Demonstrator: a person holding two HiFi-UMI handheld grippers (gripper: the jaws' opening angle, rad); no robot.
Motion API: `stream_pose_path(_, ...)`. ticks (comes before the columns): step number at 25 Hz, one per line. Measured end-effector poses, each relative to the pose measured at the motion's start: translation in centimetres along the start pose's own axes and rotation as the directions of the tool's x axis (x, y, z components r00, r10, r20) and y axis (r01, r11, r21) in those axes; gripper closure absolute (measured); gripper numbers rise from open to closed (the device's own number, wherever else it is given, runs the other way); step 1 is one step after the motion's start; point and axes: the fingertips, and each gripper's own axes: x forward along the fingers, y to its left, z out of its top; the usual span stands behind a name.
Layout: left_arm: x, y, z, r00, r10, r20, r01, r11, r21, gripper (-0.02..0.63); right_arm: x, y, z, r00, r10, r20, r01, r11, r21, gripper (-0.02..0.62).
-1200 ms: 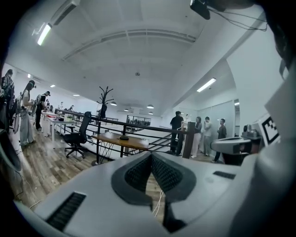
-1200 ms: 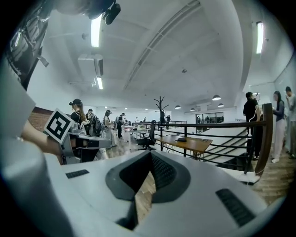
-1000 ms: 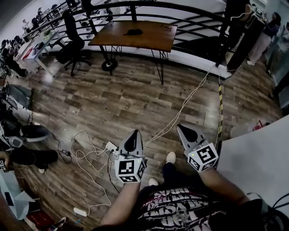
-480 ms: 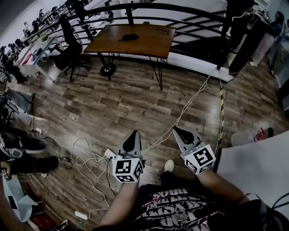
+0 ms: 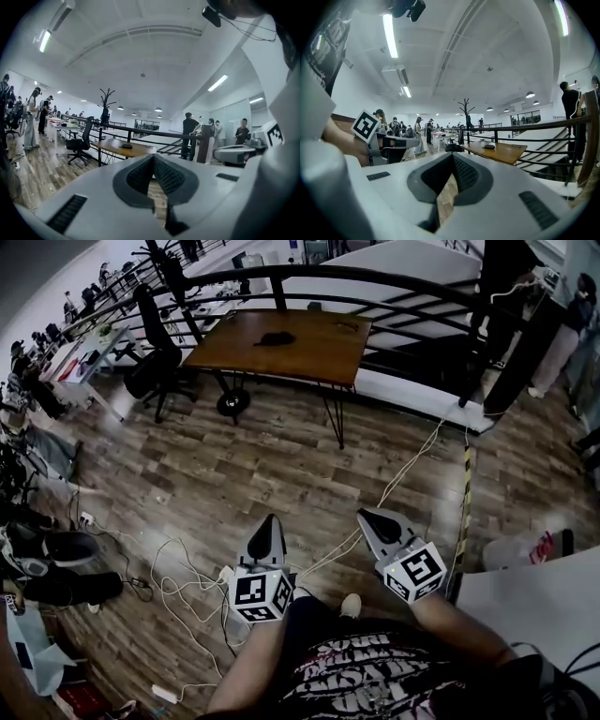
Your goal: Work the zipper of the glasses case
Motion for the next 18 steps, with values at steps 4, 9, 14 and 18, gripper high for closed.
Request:
stream_pose_path(4,0.7,0.9,-0.4,1.000,0.019,-0.013,-0.020,1.000,-0.011,0.600,1.2,-0.6,-0.7,1.000,0.022,-0.015,-0.021,1.000,0.010,0.603)
stream_pose_path(9,2.8,2.3,0.1,1.000,0.016,-0.013,-0.015,1.000,0.005,0.600,3.9,-2.7,-0.2,1.000,-0.010,-0.019,0.010,1.000,0.015,0.603)
stream_pose_path(14,5.3,4.9,0.5,1.000,0.005,-0.012,-0.005,1.000,0.021,0.600,7.1,-3.9,-0.1,0.999,-0.037,-0.033,0.037,0.999,0.012,0.603)
stream_pose_path(18,7.5,7.8,0.6,1.000,0.012,-0.026,-0.012,1.000,0.027,0.600,10.5,-4.8,-0.2,0.998,-0.055,-0.043,0.056,0.998,0.019,0.603)
